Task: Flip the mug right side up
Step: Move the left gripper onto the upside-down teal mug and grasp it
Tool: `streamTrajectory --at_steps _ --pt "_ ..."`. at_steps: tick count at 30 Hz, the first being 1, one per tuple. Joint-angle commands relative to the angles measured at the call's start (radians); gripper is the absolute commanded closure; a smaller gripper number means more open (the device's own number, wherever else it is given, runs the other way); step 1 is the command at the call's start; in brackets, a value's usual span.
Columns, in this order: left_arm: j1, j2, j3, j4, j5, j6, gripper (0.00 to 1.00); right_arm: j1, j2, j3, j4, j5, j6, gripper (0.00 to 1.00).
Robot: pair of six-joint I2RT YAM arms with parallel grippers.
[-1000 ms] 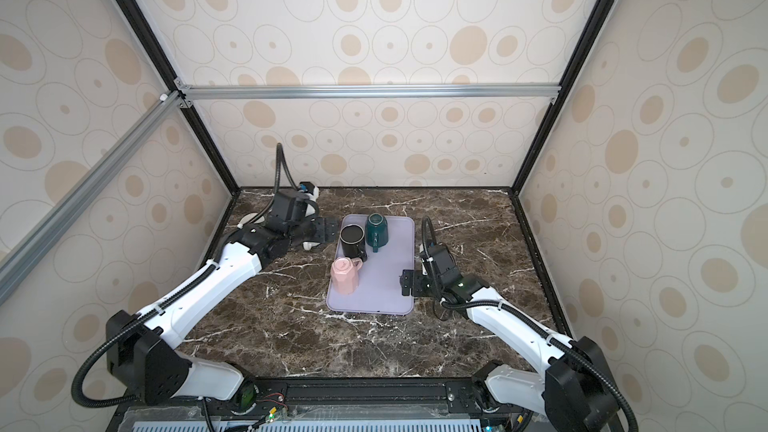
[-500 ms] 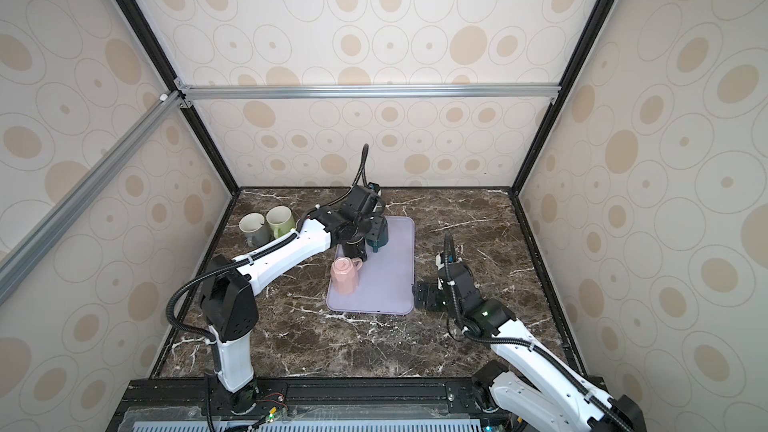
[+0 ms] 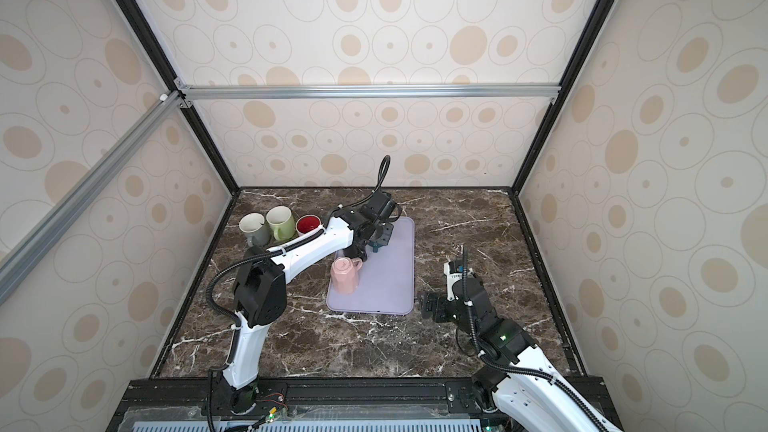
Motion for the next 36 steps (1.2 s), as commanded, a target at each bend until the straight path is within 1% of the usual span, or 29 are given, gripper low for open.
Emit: streamTrajectory --at_steps 1,8,11,23,26,29,36 --pt "-0.004 0.037 0.091 -0.087 -0.040 -0.032 0.54 -0.005 -0.010 -0.019 -0.018 -0.016 -0.020 0.06" --pt "0.015 0.091 0.156 -0.140 -0.006 -0.024 0.60 -0.006 -0.029 -0.031 -0.019 -0.029 -0.009 0.07" --pt "0.030 0.099 0.167 -0.161 -0.004 -0.029 0.60 -0.005 -0.036 -0.032 -0.015 -0.045 -0.008 0.07" --pt "0.064 0.131 0.155 -0.161 0.016 -0.041 0.61 -0.006 -0.001 -0.018 -0.009 -0.042 -0.002 0.07" --pt "0.080 0.145 0.152 -0.156 0.024 -0.055 0.69 -0.006 0.001 -0.018 -0.002 -0.045 0.006 0.07" --pt "0.089 0.161 0.153 -0.150 0.044 -0.059 0.67 -0.005 0.005 -0.016 0.002 -0.047 0.016 0.07" --pt "0.108 0.190 0.156 -0.120 0.066 -0.057 0.68 -0.005 0.008 -0.009 -0.004 -0.053 0.029 0.07"
